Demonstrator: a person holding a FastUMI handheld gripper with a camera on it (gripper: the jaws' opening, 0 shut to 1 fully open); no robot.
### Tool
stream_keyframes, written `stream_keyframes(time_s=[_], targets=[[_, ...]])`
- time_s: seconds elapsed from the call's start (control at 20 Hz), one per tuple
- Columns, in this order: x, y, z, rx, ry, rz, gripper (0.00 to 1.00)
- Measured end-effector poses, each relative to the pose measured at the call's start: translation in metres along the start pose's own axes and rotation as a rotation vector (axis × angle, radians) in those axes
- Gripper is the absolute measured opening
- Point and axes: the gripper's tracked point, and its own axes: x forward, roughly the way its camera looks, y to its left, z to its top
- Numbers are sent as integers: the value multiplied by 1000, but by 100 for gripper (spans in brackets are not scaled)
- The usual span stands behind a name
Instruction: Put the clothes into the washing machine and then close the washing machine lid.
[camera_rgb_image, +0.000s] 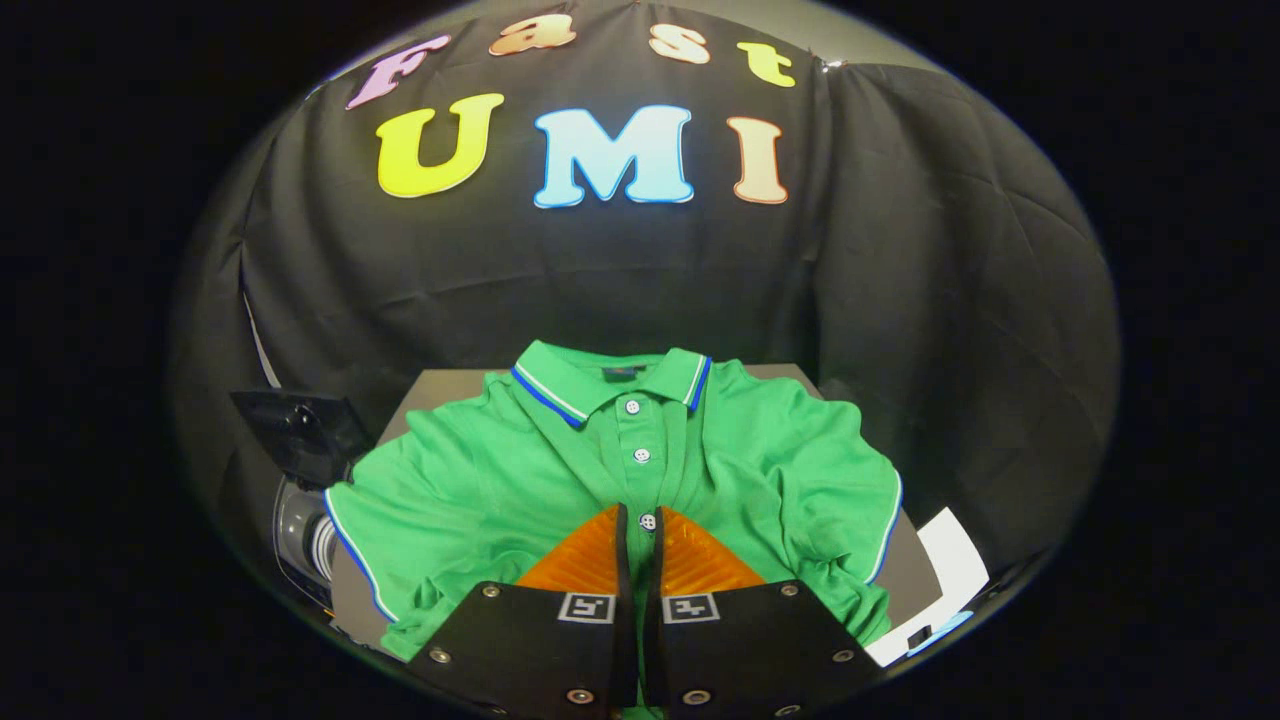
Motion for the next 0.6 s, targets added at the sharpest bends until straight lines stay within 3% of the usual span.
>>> stream_keyframes(time_s=[0.6], targets=[[-117, 52, 120, 5, -242, 15, 3]])
